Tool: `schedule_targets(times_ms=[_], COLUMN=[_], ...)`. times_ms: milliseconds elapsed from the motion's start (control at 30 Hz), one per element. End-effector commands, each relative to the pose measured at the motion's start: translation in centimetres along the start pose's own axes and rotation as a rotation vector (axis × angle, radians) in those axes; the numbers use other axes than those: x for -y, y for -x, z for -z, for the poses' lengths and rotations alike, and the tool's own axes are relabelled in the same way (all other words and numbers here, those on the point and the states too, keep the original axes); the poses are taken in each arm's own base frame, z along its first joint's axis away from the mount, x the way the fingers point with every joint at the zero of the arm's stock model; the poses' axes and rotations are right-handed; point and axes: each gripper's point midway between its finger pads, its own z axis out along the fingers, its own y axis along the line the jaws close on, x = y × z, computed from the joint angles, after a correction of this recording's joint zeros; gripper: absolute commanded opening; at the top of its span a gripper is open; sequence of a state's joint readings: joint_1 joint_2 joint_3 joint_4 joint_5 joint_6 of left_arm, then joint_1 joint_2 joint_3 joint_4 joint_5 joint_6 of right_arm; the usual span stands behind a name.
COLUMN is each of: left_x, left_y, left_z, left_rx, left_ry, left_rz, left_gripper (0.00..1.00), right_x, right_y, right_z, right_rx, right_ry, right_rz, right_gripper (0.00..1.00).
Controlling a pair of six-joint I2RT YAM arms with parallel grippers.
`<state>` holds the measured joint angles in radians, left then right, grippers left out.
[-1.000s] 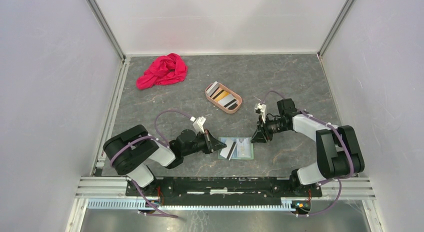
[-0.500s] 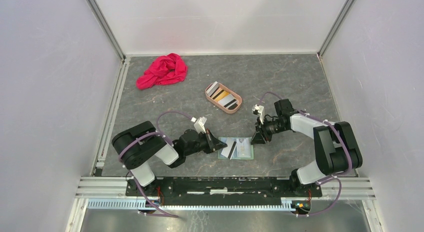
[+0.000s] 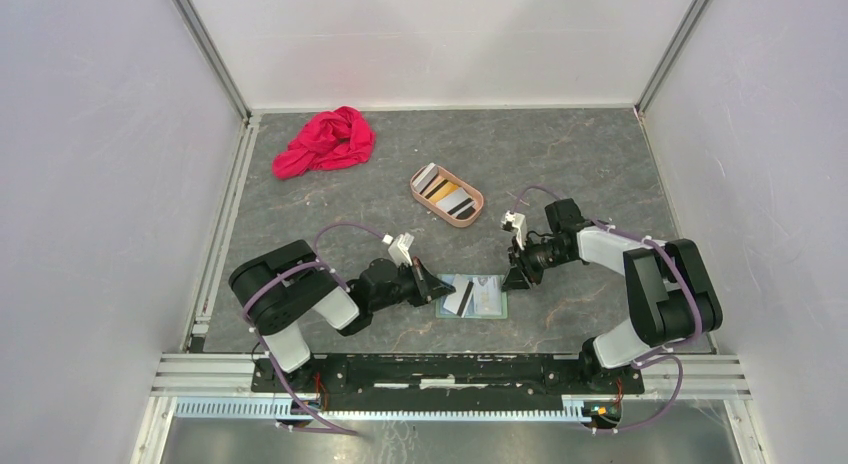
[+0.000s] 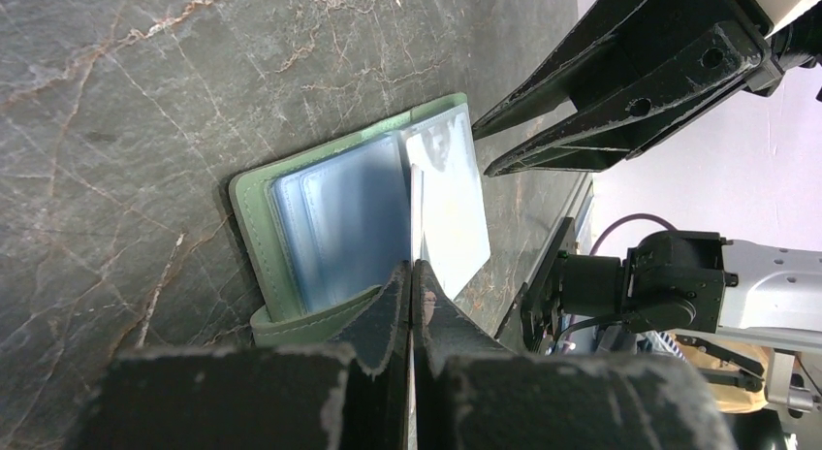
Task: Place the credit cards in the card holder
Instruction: Insert the credit card into the card holder.
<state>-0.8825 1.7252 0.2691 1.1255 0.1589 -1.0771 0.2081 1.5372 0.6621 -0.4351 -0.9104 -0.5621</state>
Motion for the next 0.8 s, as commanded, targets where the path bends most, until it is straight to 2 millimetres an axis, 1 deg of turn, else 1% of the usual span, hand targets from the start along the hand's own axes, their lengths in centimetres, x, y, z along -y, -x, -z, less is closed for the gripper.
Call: schedule_targets(times_ms=[0, 500, 700, 767], left_x=[0.7, 0.7, -0.2, -0.1], left_y=[0.7, 0.6, 0.7, 0.8], left_z=[-0.7, -1.9, -1.5, -1.5], left_rx=[0.028, 0.046, 0.103, 0.119], left_ry=[-0.003, 0.026, 0.075, 0.079], left_rz=[0.037, 0.04, 0.041, 0.042], left_gripper=[0.02, 0.02, 0.02, 0.02], right_x=[0.5, 0.4, 0.3, 0.3], right_y=[1.0, 0.8, 0.8, 0.8], right_z=[0.0, -0.4, -0.4, -0.4], right_rx=[-0.003, -0.019, -0.02, -0.02], right_ry=[-0.018, -0.013, -0.012, -0.013], right_rz=[0.023, 0.027, 0.024, 0.025], right_gripper=[0.33, 0.33, 0.33, 0.33])
